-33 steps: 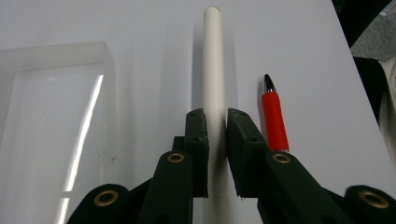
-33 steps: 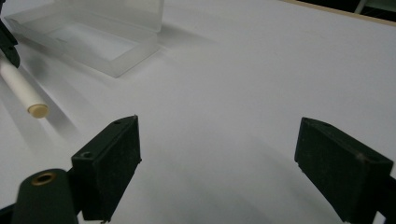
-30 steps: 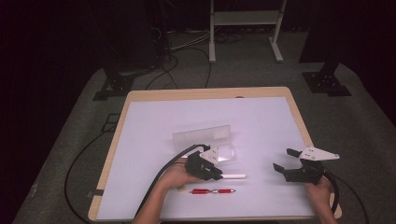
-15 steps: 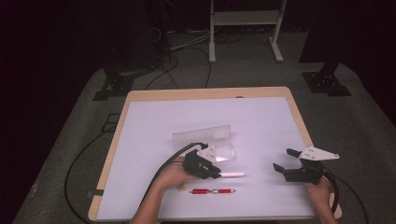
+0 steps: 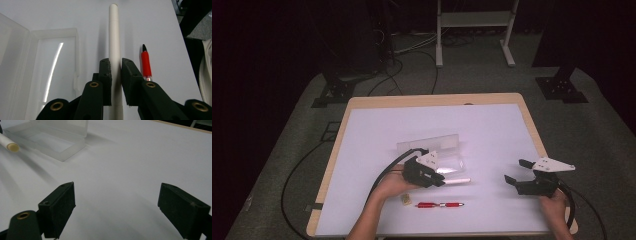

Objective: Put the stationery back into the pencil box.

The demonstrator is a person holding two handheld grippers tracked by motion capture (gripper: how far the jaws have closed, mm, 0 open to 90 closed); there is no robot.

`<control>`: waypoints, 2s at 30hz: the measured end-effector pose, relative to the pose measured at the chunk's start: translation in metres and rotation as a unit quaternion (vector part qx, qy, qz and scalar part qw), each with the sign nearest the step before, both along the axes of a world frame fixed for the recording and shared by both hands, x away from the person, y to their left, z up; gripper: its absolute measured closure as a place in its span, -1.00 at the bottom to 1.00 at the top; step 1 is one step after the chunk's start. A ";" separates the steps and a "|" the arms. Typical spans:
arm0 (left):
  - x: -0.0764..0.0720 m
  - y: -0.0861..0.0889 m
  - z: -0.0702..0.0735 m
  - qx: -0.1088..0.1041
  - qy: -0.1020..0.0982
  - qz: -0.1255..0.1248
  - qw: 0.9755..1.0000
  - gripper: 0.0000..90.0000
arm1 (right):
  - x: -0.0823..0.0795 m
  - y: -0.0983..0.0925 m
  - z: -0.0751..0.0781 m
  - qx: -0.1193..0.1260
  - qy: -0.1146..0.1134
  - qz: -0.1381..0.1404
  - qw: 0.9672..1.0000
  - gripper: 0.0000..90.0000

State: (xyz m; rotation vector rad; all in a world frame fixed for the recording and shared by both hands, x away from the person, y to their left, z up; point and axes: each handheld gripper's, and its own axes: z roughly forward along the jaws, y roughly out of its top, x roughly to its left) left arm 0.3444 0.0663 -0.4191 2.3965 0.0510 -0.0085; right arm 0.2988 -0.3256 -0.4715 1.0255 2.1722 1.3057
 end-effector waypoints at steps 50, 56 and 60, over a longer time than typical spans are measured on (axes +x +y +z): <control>0.040 0.007 0.007 -0.014 -0.011 0.063 0.998 0.75 | -0.002 0.000 0.000 0.000 0.002 0.005 1.000 -0.70; 0.044 0.007 0.003 -0.008 -0.010 0.070 0.997 0.75 | -0.002 0.000 0.000 0.001 0.002 0.006 1.000 -0.70; 0.048 0.010 0.002 -0.011 -0.006 0.076 0.997 0.75 | -0.002 0.000 0.000 0.001 0.002 0.006 1.000 -0.70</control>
